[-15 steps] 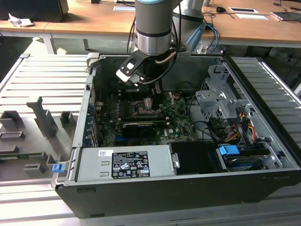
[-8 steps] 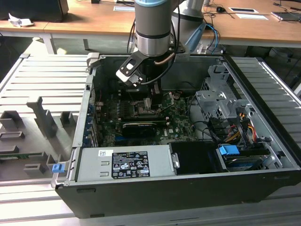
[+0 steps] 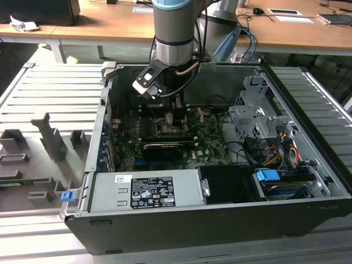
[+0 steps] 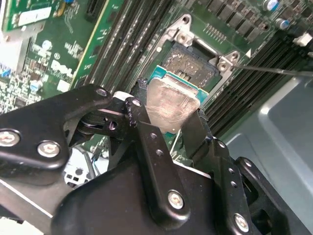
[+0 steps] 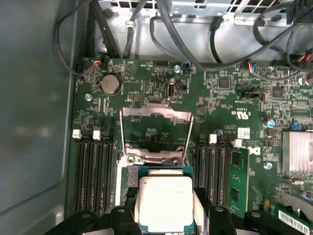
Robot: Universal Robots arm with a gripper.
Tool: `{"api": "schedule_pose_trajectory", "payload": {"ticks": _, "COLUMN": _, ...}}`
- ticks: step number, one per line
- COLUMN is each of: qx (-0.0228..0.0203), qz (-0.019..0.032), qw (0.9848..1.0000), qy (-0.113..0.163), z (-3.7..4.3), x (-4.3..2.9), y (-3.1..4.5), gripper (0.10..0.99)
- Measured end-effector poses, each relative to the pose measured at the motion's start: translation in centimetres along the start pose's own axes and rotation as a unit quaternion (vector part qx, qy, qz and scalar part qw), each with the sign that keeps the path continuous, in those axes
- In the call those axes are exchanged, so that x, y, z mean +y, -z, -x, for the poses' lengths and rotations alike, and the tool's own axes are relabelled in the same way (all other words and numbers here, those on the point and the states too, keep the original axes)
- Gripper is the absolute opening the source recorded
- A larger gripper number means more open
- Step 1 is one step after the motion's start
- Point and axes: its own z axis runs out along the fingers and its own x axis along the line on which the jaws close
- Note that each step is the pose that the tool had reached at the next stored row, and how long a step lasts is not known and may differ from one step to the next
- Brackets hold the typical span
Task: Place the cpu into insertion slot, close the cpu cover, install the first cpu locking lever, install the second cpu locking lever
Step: 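Place the cpu into insertion slot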
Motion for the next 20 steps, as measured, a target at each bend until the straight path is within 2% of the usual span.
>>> {"api": "schedule_pose_trajectory", "payload": {"ticks": 5, "qx": -0.0005, "qz": 0.0001, "qw": 1.0000, "qy": -0.005, "z": -0.57, "x": -0.65, "y": -0.72, "gripper": 0.525}}
{"api": "schedule_pose_trajectory", "payload": {"ticks": 8, "qx": -0.0007, "qz": -0.0002, "qw": 1.0000, "qy": -0.010, "z": -1.33, "x": -0.76, "y": -1.74, "gripper": 0.525}}
{"api": "schedule_pose_trajectory", "payload": {"ticks": 11, "qx": -0.0017, "qz": -0.0001, "qw": 0.9998, "qy": -0.021, "z": -1.35, "x": -0.82, "y": -2.31, "gripper": 0.525}}
{"api": "schedule_pose_trajectory", "payload": {"ticks": 20, "qx": -0.0026, "qz": -0.0015, "qw": 0.9997, "qy": -0.022, "z": -1.31, "x": -1.04, "y": -3.55, "gripper": 0.525}}
